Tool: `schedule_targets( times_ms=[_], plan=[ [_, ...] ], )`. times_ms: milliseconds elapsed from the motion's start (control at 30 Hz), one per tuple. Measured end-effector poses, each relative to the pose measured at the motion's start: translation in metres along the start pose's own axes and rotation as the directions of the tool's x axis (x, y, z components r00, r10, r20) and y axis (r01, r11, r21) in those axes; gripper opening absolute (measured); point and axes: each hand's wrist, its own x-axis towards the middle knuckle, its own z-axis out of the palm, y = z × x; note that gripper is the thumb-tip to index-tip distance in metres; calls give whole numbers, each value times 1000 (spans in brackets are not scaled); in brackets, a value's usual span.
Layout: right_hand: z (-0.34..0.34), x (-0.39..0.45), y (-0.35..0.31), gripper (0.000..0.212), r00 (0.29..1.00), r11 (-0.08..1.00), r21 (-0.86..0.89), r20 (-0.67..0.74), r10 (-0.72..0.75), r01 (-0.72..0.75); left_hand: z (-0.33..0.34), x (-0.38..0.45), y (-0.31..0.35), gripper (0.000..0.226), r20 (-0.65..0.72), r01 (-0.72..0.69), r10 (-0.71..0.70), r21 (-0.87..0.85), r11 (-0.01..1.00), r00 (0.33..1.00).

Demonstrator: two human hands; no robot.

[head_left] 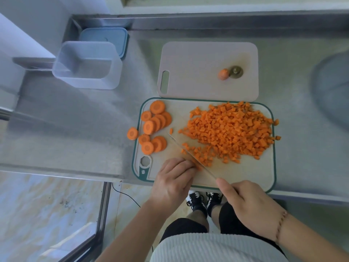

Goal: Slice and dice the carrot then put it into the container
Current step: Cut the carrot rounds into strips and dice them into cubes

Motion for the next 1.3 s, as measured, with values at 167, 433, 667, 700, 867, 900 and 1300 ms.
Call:
schedule_targets(
  times_ms=[167,433,667,700,867,900,1300],
  plan=[
    [-2,-17,1,65,999,1000,18,48,22,-23,1,0,6,14,-25,25,-26,-39,999,999],
    [10,1,1,67,997,997,-50,38,66,-64,2,2,4,16,-44,52,-56,-84,995,997],
    [3,5,8,72,1000,1000,28,12,5,-5,5,5,7,16,-113,155,-169,-118,981,979],
    [0,0,12,73,1000,999,36,10,8,-8,5,7,8,15,-128,176,-190,-111,978,973],
    [-4,-15,18,68,997,1000,19,73,21,-22,-13,-1,-4,29,-228,223,-226,-42,974,947],
    [-4,-15,17,65,996,1000,21,92,17,-19,-19,-4,-9,32,-253,248,-249,-35,968,935],
    [-31,19,3,66,969,953,197,140,203,-228,-49,71,-72,43,-38,380,-383,251,890,923]
  ],
)
